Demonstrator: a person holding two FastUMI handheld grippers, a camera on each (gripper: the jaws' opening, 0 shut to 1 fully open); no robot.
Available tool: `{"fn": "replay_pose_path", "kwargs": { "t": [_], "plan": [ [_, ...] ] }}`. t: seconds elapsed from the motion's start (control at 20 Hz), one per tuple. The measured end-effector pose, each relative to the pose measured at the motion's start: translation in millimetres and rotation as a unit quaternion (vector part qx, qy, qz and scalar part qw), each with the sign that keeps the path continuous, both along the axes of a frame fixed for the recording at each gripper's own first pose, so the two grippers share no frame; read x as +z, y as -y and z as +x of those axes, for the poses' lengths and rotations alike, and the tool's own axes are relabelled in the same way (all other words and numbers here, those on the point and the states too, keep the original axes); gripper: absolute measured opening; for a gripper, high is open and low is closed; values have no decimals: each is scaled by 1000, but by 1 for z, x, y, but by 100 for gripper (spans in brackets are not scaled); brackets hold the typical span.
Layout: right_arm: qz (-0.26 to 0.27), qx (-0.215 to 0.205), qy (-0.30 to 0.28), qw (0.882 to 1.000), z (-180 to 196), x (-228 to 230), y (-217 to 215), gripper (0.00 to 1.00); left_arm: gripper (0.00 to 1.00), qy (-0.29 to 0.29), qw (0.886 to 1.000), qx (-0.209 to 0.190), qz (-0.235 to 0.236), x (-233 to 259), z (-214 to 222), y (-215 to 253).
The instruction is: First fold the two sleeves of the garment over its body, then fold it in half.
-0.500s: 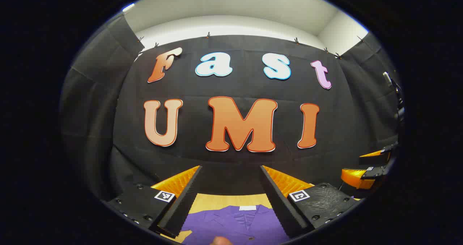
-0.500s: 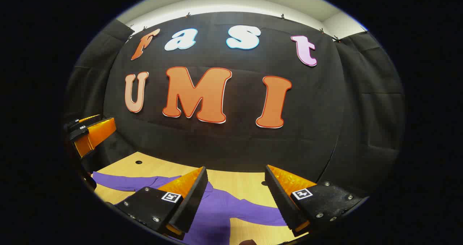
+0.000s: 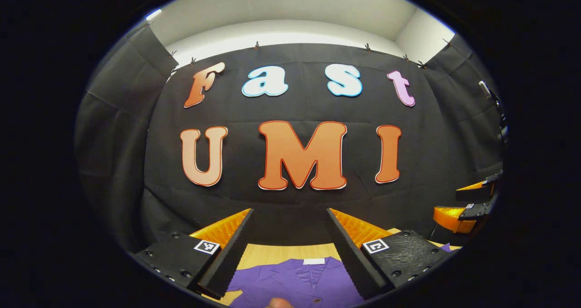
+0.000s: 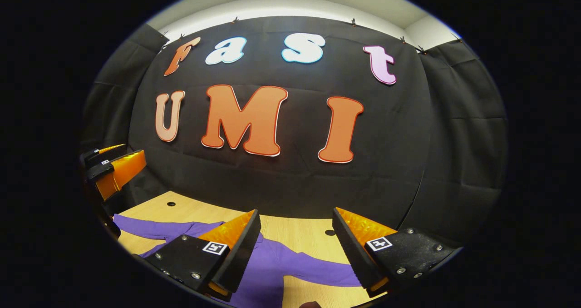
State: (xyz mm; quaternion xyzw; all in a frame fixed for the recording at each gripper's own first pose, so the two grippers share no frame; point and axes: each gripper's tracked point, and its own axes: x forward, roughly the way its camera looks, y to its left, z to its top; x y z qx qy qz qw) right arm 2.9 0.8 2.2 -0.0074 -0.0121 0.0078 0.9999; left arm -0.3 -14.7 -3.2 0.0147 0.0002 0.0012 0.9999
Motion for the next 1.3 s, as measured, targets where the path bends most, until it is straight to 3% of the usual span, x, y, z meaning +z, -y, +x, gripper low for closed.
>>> {"fn": "replay_pose_path", "kwargs": {
  "t": [0.25, 0.45, 1.15, 1.3],
  "plan": [
    [7, 23, -2, 1000, 1, -4, -22, 95, 99, -9, 1000, -1, 11, -7, -1, 1],
    [6, 3, -29, 1000, 4, -24, -7, 95, 97, -7, 1000, -7, 27, -4, -6, 4],
    [0, -126, -110, 986, 7, -81, 130, 95, 99, -25, 999, -3, 45, -13, -19, 14],
    [1, -140, -138, 981, 13, -105, 153, 95, 95, -31, 998, -2, 50, -15, -20, 19]
  ]
}}
